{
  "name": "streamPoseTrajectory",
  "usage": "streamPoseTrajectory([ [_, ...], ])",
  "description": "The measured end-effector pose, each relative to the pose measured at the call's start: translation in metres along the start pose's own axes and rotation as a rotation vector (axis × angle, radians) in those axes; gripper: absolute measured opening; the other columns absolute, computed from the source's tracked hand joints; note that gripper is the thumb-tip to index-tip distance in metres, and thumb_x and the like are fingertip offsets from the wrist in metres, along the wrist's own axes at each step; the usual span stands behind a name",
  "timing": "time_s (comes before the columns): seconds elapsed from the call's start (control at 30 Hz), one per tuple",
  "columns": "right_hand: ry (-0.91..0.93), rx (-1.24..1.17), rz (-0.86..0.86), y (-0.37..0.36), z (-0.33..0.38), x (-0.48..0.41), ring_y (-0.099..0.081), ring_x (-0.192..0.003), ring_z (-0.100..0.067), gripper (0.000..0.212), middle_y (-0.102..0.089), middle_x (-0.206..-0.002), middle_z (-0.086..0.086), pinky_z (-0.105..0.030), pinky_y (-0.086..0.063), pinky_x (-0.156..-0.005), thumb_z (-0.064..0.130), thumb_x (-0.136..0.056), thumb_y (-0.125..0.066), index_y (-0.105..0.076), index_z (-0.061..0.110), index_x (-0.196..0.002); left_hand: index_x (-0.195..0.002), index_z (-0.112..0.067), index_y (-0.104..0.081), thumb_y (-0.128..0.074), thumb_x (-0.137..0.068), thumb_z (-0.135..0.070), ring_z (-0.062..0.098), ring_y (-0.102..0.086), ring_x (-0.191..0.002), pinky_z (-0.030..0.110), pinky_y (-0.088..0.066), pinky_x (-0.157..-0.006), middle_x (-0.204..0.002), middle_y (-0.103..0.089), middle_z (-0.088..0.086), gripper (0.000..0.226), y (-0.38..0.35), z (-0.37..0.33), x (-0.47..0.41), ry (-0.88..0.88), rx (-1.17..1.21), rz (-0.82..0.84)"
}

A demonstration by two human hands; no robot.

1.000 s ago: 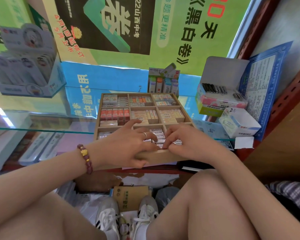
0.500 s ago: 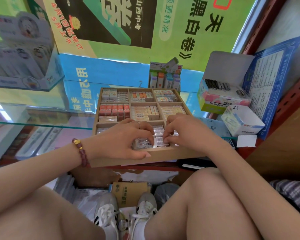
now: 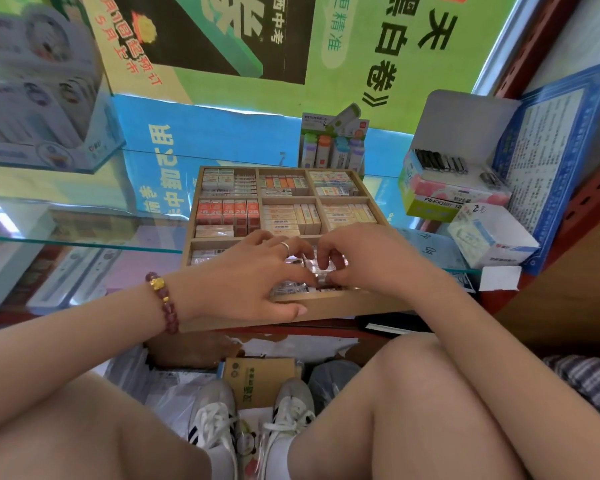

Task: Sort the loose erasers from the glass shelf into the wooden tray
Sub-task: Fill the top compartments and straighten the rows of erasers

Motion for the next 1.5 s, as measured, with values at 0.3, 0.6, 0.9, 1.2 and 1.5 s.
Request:
streamPoseTrajectory([
  [0.3, -0.016, 0.061, 0.107, 0.002, 0.003, 0.001, -0.060, -0.083, -0.009, 0.007, -0.063, -0.082, 0.014, -0.026, -0.043, -0.064, 0.034, -0.084, -0.068, -0.072, 0.032, -0.088, -0.122, -0.043, -0.052, -0.028, -0.083, -0.063, 0.004, -0.035, -0.124, 0.030, -0.010, -0.111, -0.135, -0.040, -0.011, 0.050, 0.000, 0.001, -0.001, 0.008, 0.034, -0.036],
  [0.6, -0.003, 0.035, 0.117, 0.002, 0.007, 0.005, -0.060, -0.083, -0.009, 0.012, -0.063, -0.083, 0.015, -0.026, -0.049, -0.068, 0.028, -0.087, -0.063, -0.073, 0.032, -0.092, -0.114, -0.045, -0.057, -0.031, -0.081, -0.061, 0.003, -0.038, -0.122, 0.028, -0.013, -0.109, -0.132, -0.046, -0.016, 0.044, 0.000, 0.007, -0.002, 0.016, 0.198, -0.071],
  [0.9, -0.019, 0.001, 0.128, 0.001, 0.004, 0.006, -0.061, -0.083, -0.008, 0.011, -0.062, -0.079, 0.016, -0.026, -0.051, -0.071, 0.030, -0.086, -0.064, -0.073, 0.033, -0.091, -0.109, -0.046, -0.058, -0.041, -0.079, -0.062, -0.005, -0.035, -0.126, 0.034, -0.003, -0.116, -0.131, -0.044, -0.022, 0.038, -0.004, 0.010, -0.003, 0.000, 0.283, -0.064],
  [1.2, -0.067, 0.010, 0.123, -0.002, 0.003, 0.010, -0.061, -0.089, -0.012, 0.014, -0.066, -0.097, 0.011, -0.027, -0.047, -0.068, 0.030, -0.090, -0.059, -0.071, 0.031, -0.097, -0.098, -0.048, -0.060, -0.051, -0.070, -0.061, -0.010, -0.033, -0.125, 0.031, 0.005, -0.114, -0.122, -0.045, -0.030, 0.031, -0.004, 0.012, -0.008, 0.016, 0.457, -0.054],
  [1.5, -0.105, 0.019, 0.193, -0.006, 0.003, 0.007, -0.060, -0.100, -0.015, 0.017, -0.065, -0.108, 0.007, -0.029, -0.049, -0.076, 0.027, -0.092, -0.058, -0.070, 0.028, -0.104, -0.115, -0.034, -0.065, -0.046, -0.081, -0.009, -0.012, -0.039, -0.120, 0.002, -0.017, -0.100, -0.127, -0.049, -0.024, 0.047, 0.013, 0.023, 0.002, -0.037, 0.524, -0.037],
])
Point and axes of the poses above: each hand's wrist, its own x-axis away from the middle knuckle, its own y-axis out of the back of the hand, z = x × y, the point moved 8 cm from there along -x, towards the middle knuckle
